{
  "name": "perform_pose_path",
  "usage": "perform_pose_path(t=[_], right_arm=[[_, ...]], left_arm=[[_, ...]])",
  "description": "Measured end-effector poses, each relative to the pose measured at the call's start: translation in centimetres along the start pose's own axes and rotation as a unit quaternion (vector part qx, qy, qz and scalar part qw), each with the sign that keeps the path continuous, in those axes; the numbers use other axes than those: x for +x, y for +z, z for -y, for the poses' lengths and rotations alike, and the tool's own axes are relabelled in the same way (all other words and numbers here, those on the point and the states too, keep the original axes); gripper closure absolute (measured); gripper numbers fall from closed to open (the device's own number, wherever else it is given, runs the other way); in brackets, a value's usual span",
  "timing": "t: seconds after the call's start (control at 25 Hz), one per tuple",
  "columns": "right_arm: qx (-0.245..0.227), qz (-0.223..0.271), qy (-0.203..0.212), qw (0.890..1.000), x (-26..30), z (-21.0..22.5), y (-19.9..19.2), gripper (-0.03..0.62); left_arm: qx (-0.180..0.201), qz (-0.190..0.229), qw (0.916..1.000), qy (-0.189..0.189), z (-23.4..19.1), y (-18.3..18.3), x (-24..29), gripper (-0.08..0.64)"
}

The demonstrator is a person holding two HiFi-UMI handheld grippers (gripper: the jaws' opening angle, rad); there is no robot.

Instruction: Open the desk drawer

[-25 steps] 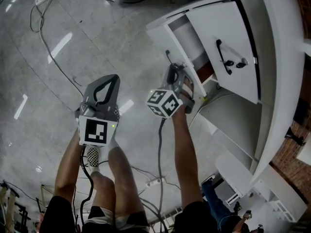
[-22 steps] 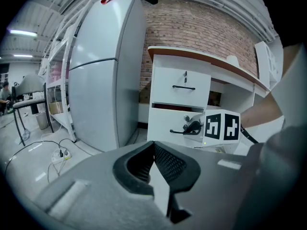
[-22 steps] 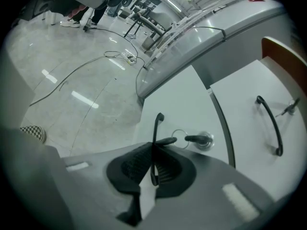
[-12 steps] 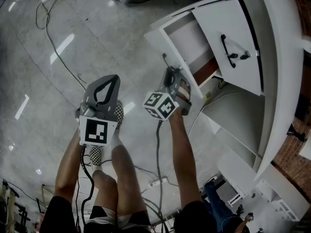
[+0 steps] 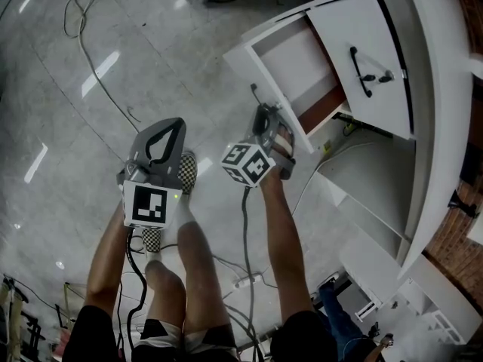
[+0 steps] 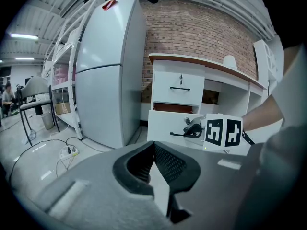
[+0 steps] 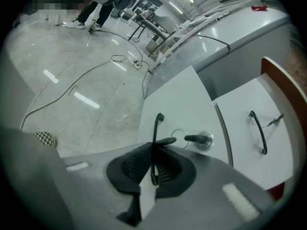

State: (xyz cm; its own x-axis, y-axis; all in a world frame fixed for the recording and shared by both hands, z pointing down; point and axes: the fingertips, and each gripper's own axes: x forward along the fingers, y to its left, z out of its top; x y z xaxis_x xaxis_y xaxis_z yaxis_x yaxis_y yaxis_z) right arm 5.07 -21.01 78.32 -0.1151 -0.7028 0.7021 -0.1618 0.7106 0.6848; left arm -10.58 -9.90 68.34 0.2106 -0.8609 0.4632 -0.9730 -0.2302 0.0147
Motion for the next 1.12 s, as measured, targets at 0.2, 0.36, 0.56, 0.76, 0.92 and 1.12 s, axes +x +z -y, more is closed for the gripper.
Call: perform_pose_path(t=[0.2,0.36,0.56,0.76,0.92,1.12], right_arm=[[-0.003,0.0,0.001,1.0,-0.5,-0.3,0.1,0.575],[-0.004,0.0,0.008,1.0,-1.6,-1.7,0.5,0.575],[-0.005,-0.004,0.01,1.0,-2.7,-3.7,0.7,0.575],[-0.013,-0.004,0.009,1.0,-4.0,-5.5,0.7,0.575],[-0.004,-0.007,0.001,1.0,-4.5,-5.5,1.2,0.575],[0.004,-0.012,-0.009,1.0,-4.5,-5.9,2.2,0.575]], left_arm=[[0.009,-0.004,1.0,-0.001,0.2,-0.3,-1.0,0.549],[-0.001,0.0,1.0,0.005,0.1,0.5,-2.2,0.549],[-0.006,0.008,0.9999,0.009,-0.3,0.3,-3.8,0.549],[0.0,0.005,0.9999,0.012,-0.4,-1.1,-5.5,0.549],[0.005,0.009,0.9999,0.013,-0.4,-2.1,-6.8,0.549],[-0.004,0.01,0.9998,0.015,-0.4,-3.0,-7.7,0.549]])
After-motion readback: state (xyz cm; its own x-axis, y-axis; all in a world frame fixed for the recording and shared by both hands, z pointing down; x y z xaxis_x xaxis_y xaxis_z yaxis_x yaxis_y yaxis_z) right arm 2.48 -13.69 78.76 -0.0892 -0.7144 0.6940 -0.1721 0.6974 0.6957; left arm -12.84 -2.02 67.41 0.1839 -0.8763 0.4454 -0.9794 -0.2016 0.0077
